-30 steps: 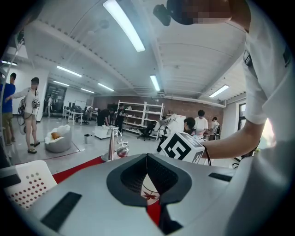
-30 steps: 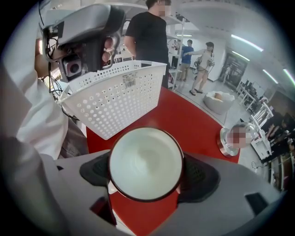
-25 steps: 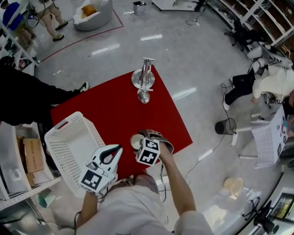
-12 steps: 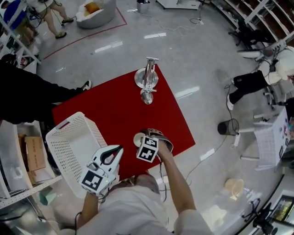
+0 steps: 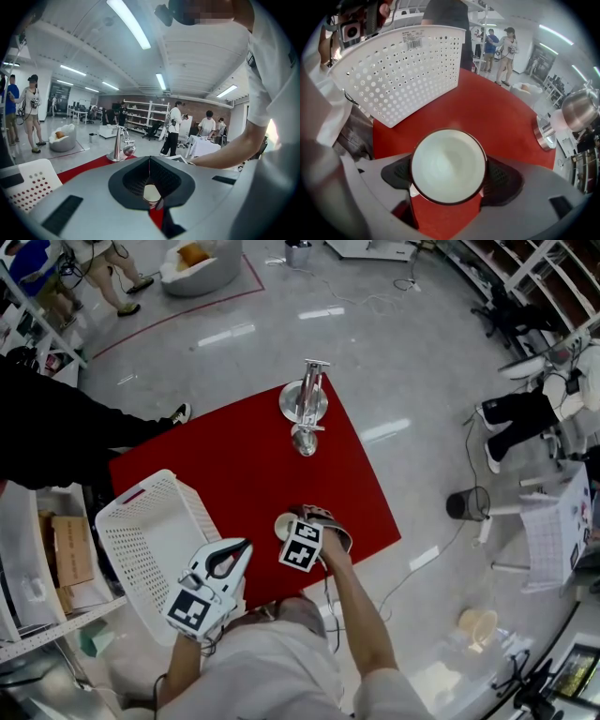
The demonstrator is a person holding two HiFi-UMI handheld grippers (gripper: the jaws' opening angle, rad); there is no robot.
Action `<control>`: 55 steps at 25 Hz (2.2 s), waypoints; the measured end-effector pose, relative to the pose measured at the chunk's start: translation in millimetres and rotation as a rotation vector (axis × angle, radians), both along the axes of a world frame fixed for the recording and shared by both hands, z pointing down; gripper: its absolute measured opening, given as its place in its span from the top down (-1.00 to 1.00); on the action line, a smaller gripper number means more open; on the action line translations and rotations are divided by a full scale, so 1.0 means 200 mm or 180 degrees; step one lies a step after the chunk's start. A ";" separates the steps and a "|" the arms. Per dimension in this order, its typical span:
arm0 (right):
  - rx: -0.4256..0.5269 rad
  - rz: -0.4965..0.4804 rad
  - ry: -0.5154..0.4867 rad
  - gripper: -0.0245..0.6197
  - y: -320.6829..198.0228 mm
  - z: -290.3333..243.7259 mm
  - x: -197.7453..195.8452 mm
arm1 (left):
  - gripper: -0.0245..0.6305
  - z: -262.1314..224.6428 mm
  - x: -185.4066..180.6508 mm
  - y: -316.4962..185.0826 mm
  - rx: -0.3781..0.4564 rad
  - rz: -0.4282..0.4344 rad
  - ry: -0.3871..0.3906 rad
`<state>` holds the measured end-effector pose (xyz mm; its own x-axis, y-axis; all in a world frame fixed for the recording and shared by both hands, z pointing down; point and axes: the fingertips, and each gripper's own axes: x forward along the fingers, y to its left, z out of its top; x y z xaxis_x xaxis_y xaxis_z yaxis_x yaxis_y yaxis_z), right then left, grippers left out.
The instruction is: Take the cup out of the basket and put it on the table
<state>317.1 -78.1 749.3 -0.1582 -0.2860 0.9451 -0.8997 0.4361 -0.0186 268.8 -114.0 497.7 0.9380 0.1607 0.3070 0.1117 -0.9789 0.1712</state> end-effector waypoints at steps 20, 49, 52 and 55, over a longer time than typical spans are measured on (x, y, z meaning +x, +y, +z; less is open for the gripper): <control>0.0093 0.0009 -0.0129 -0.38 0.00 -0.04 -0.02 | 0.89 -0.01 -0.02 0.00 0.0027 -0.0018 0.0004; 0.2619 0.1322 -0.0487 0.28 0.22 -1.23 -0.04 | 0.89 -0.15 -0.05 0.19 0.0105 0.0296 0.0236; 0.2861 0.1541 -0.0722 0.63 0.26 -1.26 -0.07 | 0.89 -0.16 -0.07 0.22 0.0032 0.0323 0.0254; 0.2995 0.1683 -0.0901 0.82 0.29 -1.27 -0.12 | 0.89 -0.14 -0.11 0.24 -0.0028 0.0335 0.0211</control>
<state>293.4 -19.6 494.7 0.0199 -0.9639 0.2654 -0.9919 -0.0524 -0.1161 247.2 -65.7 469.0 0.9340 0.2618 0.2431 0.2251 -0.9596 0.1686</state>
